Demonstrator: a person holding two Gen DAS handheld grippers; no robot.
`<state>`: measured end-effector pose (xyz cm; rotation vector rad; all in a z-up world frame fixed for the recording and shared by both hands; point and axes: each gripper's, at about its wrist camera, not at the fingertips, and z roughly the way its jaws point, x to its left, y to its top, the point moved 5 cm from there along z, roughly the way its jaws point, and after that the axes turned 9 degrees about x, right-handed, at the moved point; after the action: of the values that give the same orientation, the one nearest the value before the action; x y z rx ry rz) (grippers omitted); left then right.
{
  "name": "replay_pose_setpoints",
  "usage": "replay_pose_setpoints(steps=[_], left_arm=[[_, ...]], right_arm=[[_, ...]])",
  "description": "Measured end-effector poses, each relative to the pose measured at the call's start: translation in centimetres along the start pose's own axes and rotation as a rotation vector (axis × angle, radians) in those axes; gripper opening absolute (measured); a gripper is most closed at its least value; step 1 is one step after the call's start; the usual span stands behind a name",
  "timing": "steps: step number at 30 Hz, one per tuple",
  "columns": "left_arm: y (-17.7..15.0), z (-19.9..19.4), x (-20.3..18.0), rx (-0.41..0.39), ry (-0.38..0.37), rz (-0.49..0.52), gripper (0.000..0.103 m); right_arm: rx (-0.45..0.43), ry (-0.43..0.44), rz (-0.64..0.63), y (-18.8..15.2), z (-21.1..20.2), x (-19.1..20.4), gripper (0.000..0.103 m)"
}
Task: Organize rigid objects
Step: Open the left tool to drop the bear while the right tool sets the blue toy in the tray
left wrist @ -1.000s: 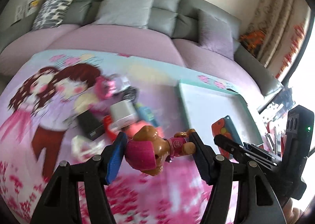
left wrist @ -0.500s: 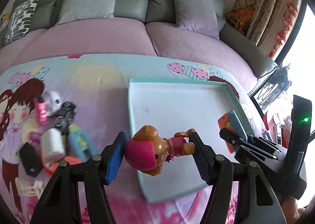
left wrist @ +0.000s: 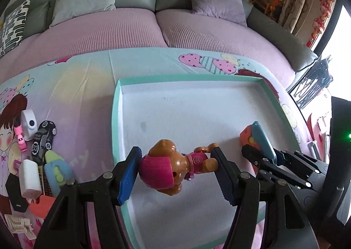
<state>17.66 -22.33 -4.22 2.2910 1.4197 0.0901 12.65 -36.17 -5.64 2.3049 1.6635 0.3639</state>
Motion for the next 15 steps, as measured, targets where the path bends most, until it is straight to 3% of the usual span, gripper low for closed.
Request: replay_pose_setpoints(steps=[6,10,13,14,15], left_arm=[[0.2,-0.3,0.1,0.001,-0.007,-0.016,0.067],[0.2,-1.2,0.3,-0.012,-0.022,-0.032,0.081],[0.2,-2.5,0.4,-0.032,-0.036,-0.048,0.085],[0.4,-2.9,0.4,-0.040,-0.038,-0.051,0.088],[0.4,-3.5,0.5,-0.051,-0.035,-0.054,0.089]], right_arm=[[0.003,0.000,0.011,0.1,0.0,0.0,0.024],[-0.001,0.007,0.016,0.0,-0.4,-0.1,0.024],[-0.014,0.022,0.016,0.1,-1.3,0.0,0.039],[-0.024,0.019,0.020,0.2,-1.7,0.0,0.052],[-0.034,0.019,0.022,0.2,-2.1,0.0,0.058]])
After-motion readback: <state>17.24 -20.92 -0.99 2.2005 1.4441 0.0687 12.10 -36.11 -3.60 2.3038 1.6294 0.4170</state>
